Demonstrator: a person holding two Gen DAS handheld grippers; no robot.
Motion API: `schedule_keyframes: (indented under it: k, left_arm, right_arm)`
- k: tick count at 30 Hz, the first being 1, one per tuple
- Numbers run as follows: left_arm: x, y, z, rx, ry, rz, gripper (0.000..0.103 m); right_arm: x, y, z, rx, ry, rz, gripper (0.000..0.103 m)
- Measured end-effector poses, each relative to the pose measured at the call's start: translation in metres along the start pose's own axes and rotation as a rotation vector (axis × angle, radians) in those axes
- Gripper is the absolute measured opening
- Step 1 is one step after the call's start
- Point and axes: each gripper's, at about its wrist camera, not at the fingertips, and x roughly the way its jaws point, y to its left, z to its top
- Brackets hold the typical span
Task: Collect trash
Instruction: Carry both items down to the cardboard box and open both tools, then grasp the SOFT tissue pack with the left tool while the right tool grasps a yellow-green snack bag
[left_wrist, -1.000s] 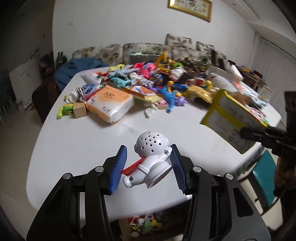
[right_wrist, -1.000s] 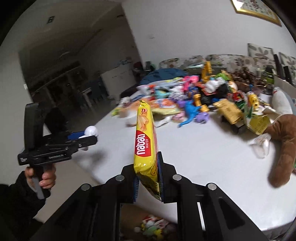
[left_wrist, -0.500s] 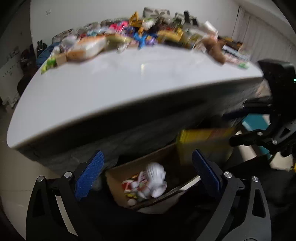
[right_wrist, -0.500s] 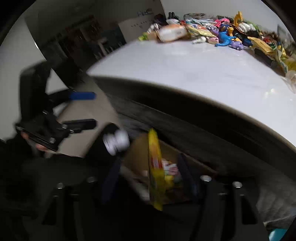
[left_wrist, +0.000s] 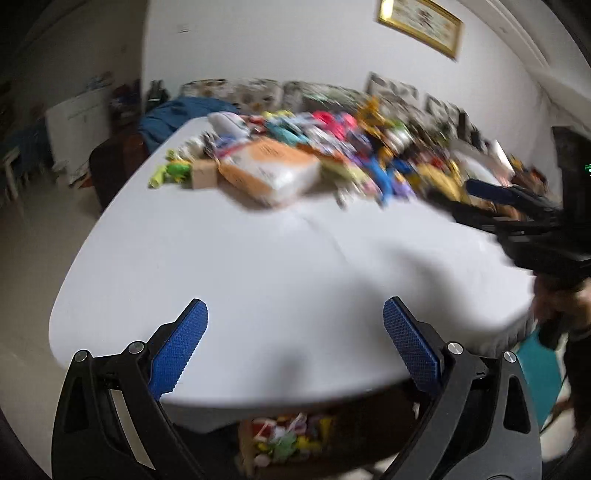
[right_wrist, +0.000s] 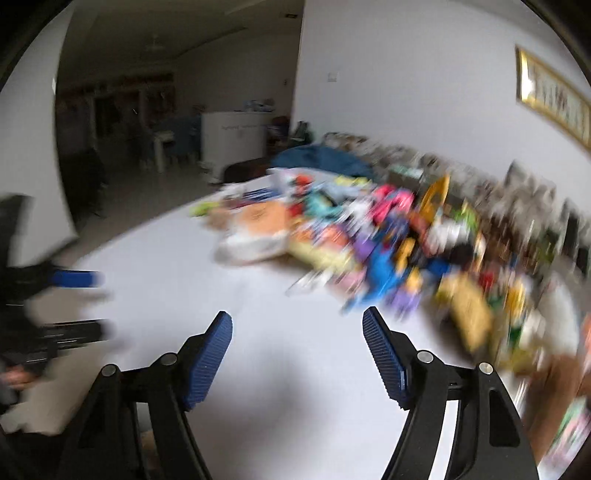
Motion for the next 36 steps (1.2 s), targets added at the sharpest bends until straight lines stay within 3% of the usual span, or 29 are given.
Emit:
schedule_keyframes:
  k: [4,7,8,9,10,11,15,19,23,28,33,36]
  left_arm:
    - [0.015,0.017,0.020,-0.075,-0.005,-0.029,0.093]
    - [0.030,0.028,0.032,-0.089,0.002,-0.004,0.093]
    - [0.035,0.029,0.033,-0.094,0.006,0.001,0.093]
    - [0.041,0.031,0.036,-0.099,0.013,0.001,0.093]
    - [0.046,0.033,0.039,-0.105,0.020,0.001,0.093]
    - [0.055,0.034,0.044,-0.120,0.034,0.005,0.093]
    - [0.087,0.040,0.064,-0.209,0.086,-0.019,0.093]
    - [0.110,0.040,0.090,-0.354,0.091,-0.082,0.093]
    - [0.130,0.023,0.105,-0.366,0.103,0.027,0.093]
    - [0.135,0.010,0.102,-0.264,0.104,0.088,0.093]
    - [0.129,-0.018,0.100,0.088,0.075,0.192,0.093]
    - [0.143,-0.029,0.098,0.234,0.092,0.265,0.093]
  right_arm:
    - [0.077,0.006,0.029,-0.150,0.043,-0.103,0.069]
    - [0.117,0.011,0.036,-0.233,0.074,-0.121,0.068]
    - [0.128,0.012,0.037,-0.248,0.083,-0.119,0.063]
    - [0.142,0.013,0.040,-0.269,0.099,-0.121,0.056]
    - [0.149,0.015,0.041,-0.287,0.115,-0.137,0.026]
    - [0.153,0.018,0.042,-0.303,0.136,-0.162,0.016]
    - [0.130,-0.007,0.053,-0.170,0.075,-0.135,0.012]
    - [0.072,-0.051,0.047,0.039,-0.002,-0.039,0.011]
    - [0.038,-0.075,0.028,0.127,-0.004,-0.022,0.011]
    - [0.018,-0.088,0.004,0.188,0.013,0.001,0.011]
    - [0.011,-0.091,-0.014,0.244,0.024,0.052,0.011]
    - [0.013,-0.087,-0.023,0.253,0.033,0.052,0.011]
